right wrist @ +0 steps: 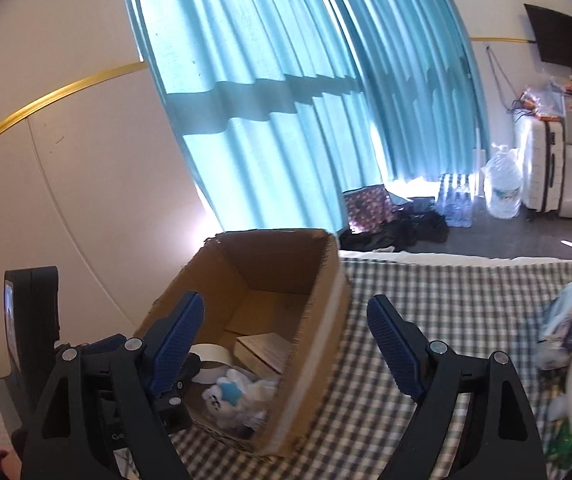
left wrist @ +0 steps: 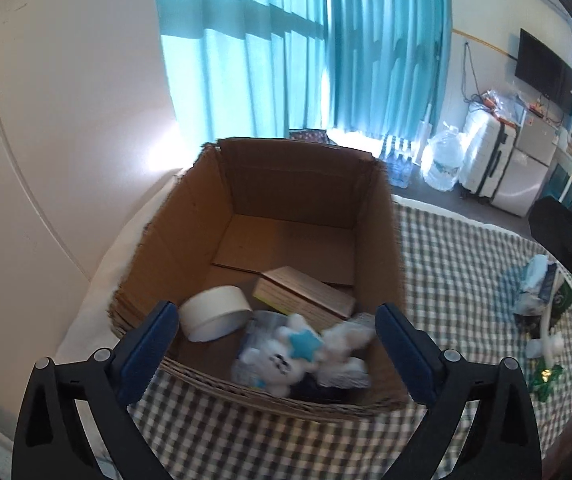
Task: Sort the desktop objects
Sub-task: 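Move both tools back over the remaining items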
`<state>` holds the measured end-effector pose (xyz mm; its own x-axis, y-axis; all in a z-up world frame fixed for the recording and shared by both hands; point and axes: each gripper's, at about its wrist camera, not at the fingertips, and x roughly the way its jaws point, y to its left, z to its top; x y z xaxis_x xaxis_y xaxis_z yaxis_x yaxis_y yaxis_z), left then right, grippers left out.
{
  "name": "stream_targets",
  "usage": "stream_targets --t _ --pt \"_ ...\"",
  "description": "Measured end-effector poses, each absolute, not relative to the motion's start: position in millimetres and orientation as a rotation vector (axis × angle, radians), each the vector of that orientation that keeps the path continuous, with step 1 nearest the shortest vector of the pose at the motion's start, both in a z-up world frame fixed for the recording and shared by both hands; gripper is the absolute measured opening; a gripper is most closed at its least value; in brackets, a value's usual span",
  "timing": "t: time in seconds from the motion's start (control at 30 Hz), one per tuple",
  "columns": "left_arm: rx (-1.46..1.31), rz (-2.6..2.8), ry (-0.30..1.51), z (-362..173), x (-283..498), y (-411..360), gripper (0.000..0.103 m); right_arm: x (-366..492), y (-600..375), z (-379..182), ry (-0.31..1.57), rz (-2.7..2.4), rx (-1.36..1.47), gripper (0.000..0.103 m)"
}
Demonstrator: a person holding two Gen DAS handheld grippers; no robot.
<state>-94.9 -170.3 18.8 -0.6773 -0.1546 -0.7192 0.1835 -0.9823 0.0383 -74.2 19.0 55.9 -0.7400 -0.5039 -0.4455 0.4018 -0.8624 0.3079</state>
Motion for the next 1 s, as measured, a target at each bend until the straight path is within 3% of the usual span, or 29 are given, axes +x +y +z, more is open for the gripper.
stream_targets --t 0.4,0.83,1.0 --pt "1.239 -2.84 0.035 10.0 -67.8 -43.8 0.103 -28.4 155.1 61.1 -0.246 -2.741 0.749 0.09" --pt "1.401 -2.855 -0.107 -54.1 -68.0 96.3 0.103 -1.1 341.0 -36.4 -0.409 -2.93 1.006 0.09" --pt "1.422 -2.808 -0.102 -70.8 -75.5 112.2 0.103 -22.3 345.5 -64.4 -0.315 -2.882 1.147 0.09"
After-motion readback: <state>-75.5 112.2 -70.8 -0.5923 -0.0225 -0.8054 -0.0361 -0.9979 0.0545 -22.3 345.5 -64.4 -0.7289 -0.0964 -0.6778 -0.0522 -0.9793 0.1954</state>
